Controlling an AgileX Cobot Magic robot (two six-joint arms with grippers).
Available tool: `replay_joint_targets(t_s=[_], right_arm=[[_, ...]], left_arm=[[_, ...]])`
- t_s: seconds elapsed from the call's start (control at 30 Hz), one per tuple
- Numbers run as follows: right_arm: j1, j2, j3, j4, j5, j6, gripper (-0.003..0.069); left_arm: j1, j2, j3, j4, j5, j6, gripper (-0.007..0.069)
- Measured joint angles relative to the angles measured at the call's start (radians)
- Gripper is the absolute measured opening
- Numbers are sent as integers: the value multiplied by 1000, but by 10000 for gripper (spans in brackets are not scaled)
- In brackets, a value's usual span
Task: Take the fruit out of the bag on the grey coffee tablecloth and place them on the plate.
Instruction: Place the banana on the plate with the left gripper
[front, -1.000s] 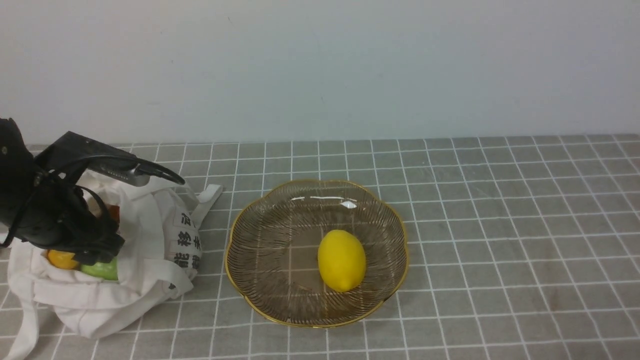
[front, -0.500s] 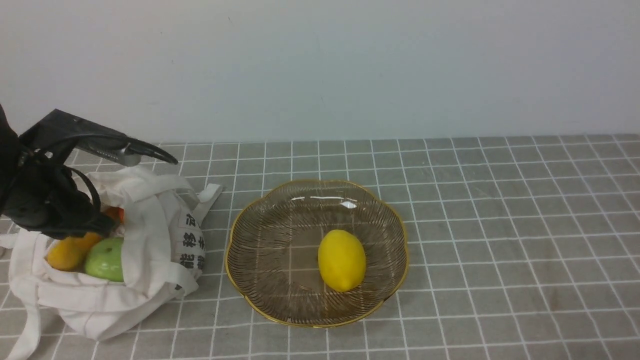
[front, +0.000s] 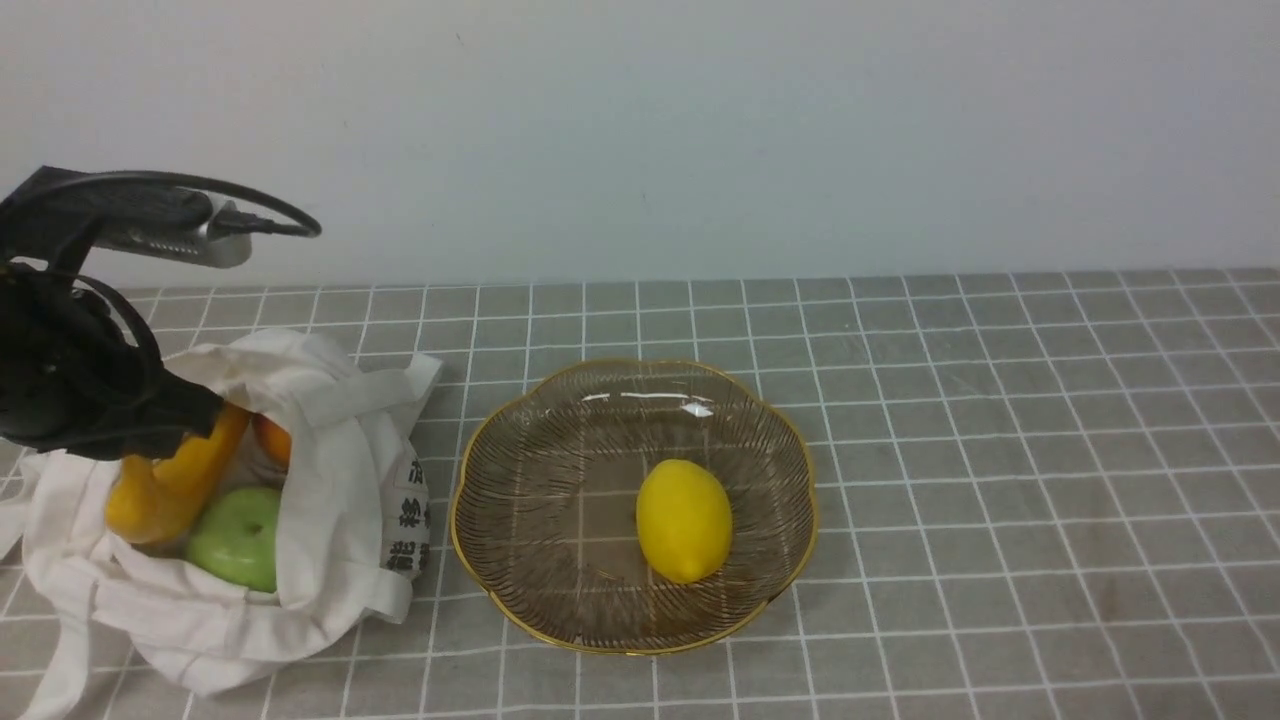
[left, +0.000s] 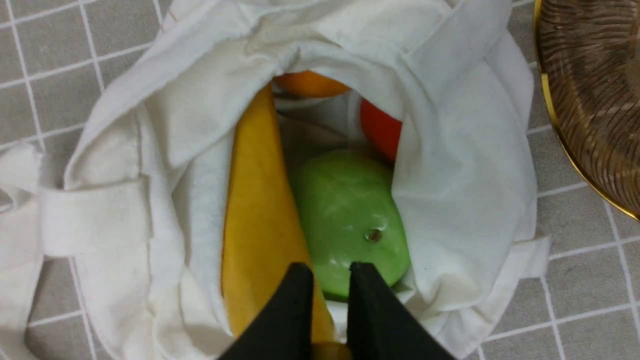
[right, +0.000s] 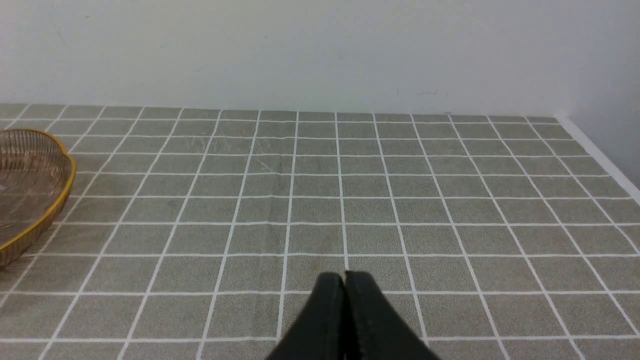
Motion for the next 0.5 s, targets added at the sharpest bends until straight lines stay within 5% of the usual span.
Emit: replay_joint_targets(t_s=[0.5], right_arm=[[0,0,0,0,0,0,-15]], left_arm=[[0,-3,-75,29,258,-265,64]])
